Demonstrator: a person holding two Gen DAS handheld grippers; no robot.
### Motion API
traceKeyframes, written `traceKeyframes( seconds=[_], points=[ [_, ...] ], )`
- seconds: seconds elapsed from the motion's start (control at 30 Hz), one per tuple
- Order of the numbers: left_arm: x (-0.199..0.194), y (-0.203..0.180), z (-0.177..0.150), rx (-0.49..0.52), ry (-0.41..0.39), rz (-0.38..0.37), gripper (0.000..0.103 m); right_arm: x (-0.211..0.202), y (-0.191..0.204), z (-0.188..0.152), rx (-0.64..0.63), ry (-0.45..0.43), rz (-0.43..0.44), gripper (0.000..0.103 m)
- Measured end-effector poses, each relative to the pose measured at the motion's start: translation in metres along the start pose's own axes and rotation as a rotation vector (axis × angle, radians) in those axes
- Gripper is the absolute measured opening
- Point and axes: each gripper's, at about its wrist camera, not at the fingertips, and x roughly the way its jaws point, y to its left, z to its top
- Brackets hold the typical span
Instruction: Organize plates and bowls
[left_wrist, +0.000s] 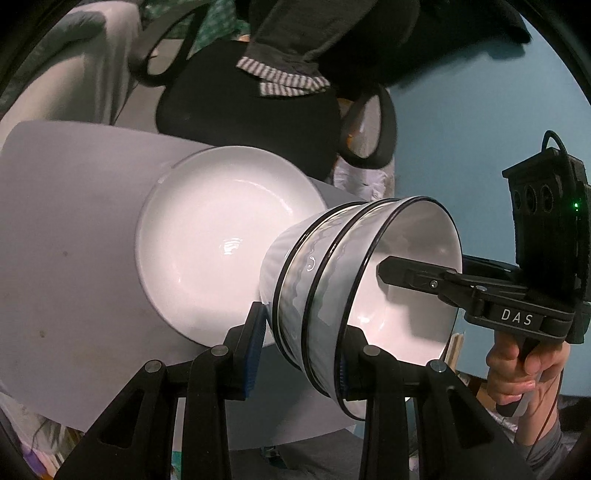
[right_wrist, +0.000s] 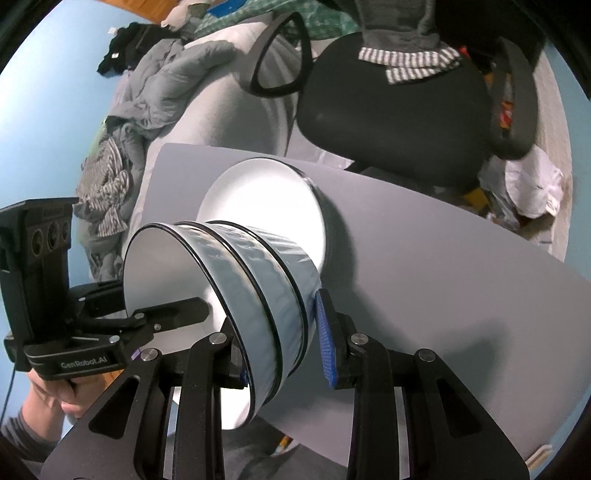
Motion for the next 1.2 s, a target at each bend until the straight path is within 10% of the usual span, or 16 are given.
traceKeyframes(
  seconds=[1.2],
  points=[
    [0.014, 0.059, 0.028, -0.054, 0.034, 0.054, 0.032, 0.059, 0.021, 0.056, 0.024, 0.1, -0.02, 0.029]
  ],
)
